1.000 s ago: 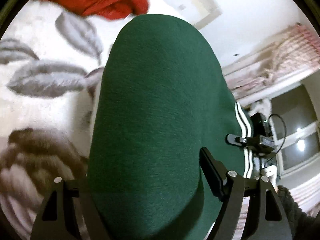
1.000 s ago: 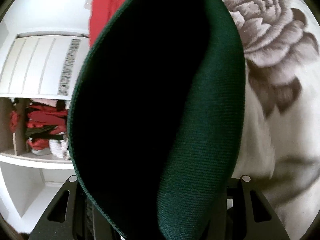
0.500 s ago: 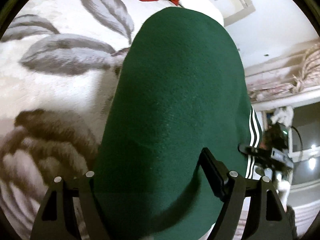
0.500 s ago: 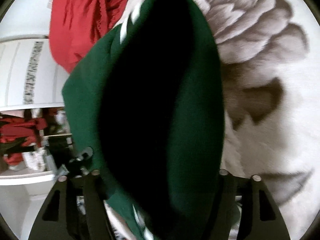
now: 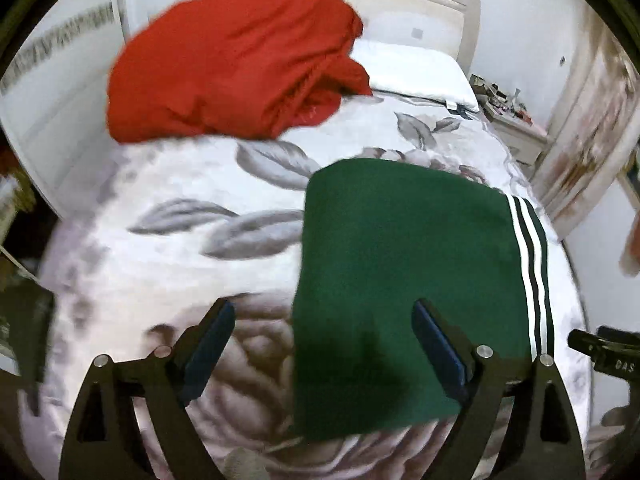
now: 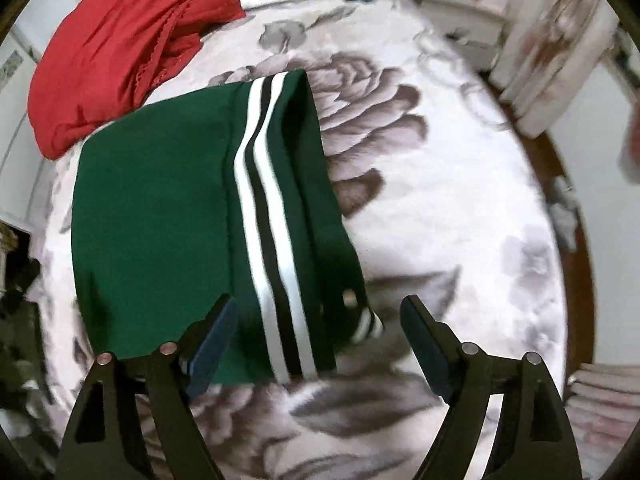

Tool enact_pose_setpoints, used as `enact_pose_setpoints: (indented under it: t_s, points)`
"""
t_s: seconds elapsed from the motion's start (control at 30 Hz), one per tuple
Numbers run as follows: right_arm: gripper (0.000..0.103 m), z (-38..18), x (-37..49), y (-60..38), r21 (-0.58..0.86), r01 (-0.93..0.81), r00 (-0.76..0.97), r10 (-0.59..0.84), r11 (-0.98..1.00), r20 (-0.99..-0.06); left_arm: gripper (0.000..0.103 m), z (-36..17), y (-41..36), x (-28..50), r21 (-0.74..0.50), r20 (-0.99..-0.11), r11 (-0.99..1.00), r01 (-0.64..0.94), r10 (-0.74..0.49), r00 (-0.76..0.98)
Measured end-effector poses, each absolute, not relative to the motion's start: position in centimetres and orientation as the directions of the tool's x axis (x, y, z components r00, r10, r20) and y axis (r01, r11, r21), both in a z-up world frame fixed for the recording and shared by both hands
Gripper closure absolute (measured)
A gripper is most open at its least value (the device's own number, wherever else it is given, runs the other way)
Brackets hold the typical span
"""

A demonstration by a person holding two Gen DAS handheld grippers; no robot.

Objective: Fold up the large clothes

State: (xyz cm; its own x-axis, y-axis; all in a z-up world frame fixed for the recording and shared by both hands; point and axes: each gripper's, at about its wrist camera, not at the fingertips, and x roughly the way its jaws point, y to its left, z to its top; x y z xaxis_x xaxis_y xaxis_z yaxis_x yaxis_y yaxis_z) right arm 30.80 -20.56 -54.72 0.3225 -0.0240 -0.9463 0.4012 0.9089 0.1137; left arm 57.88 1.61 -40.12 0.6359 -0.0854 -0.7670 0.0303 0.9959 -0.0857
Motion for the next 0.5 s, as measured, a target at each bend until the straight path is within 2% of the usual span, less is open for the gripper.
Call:
enact_pose_setpoints:
  t_s: [0.3,0.5]
  points:
    - [0.017,-42.9,18.8,-13.7,0.037,0.403,0.434,-0.155,0.914,-0.888,0.013,-32.2,1.3,46.7,-0.013,-0.7,0.999,0.038,-0.037,0.713]
    - [0.017,-32.6,9.0,-10.7,-0.009,0.411,0.501,-0.234,0.912,-0.833,0.013,-25.9,1.4,39.0,-0.045,-0.678,0.998,0.05,-0.068,0.732]
